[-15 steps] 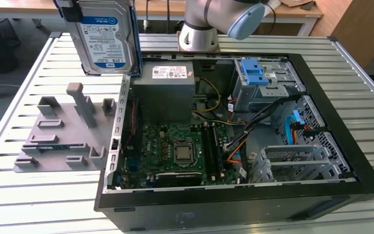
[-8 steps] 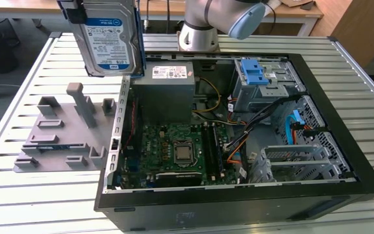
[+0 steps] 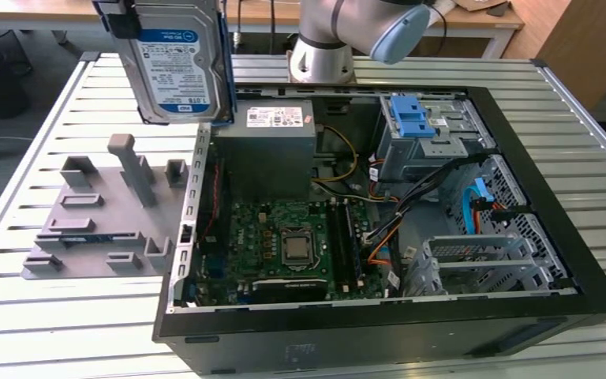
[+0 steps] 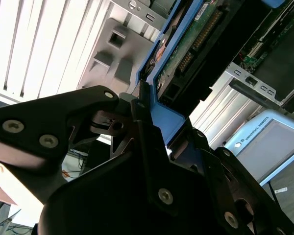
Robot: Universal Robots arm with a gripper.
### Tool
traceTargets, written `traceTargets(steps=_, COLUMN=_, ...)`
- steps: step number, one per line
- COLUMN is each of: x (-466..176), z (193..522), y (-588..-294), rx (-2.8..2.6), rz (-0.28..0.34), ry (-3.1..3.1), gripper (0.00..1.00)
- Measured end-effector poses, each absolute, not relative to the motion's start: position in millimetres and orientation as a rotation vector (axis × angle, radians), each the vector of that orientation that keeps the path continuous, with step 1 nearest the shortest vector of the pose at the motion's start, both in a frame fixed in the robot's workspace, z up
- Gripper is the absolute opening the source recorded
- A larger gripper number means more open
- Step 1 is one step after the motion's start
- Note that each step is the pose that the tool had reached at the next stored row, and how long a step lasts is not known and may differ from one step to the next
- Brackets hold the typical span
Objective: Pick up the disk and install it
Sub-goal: 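Pick up the disk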
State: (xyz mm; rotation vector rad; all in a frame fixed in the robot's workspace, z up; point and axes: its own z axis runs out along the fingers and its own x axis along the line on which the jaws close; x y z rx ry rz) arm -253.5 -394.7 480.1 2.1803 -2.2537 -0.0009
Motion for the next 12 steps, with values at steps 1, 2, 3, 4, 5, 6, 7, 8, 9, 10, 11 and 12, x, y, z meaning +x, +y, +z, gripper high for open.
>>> traceTargets(steps=1, x=-253.1, z=480.1, y=-395.6, rx=2.181, rz=-0.001, ry=-2.254, gripper=0.36)
traceTargets(steps=2, x=-252.6, z=480.0, y=-396.4, rx=2.181, rz=-0.001, ry=-2.254, gripper=0.36)
traceTargets(steps=3, x=-251.9, z=480.1, y=-397.0, rx=2.181, rz=-0.001, ry=-2.254, gripper=0.36)
traceTargets(steps=4, x=-251.2, z=480.1, y=-397.5, rx=2.181, rz=-0.001, ry=-2.254, gripper=0.36)
traceTargets(steps=5, x=-250.4, z=480.1, y=-398.0, rx=2.18, rz=-0.001, ry=-2.254, gripper=0.36)
traceTargets(steps=6, x=-249.5, z=480.1, y=-398.5, rx=2.18, rz=-0.001, ry=-2.254, gripper=0.36)
traceTargets(steps=7, x=-248.5, z=480.1, y=-399.0, rx=2.18, rz=-0.001, ry=-2.254, gripper=0.36)
traceTargets(steps=8, x=-247.5, z=480.1, y=-399.5, rx=2.181, rz=-0.001, ry=-2.254, gripper=0.36)
traceTargets(steps=9, x=-245.1, z=480.1, y=-400.4, rx=2.18, rz=-0.001, ry=-2.254, gripper=0.36)
traceTargets(steps=10, x=-243.7, z=480.0, y=-400.8, rx=2.181, rz=-0.001, ry=-2.254, gripper=0.36)
traceTargets(steps=11, x=-242.2, z=480.0, y=-401.2, rx=2.181, rz=-0.001, ry=-2.254, gripper=0.36)
traceTargets(steps=12, x=-240.5, z=480.1, y=-401.6, rx=2.18, rz=-0.001, ry=-2.253, gripper=0.36)
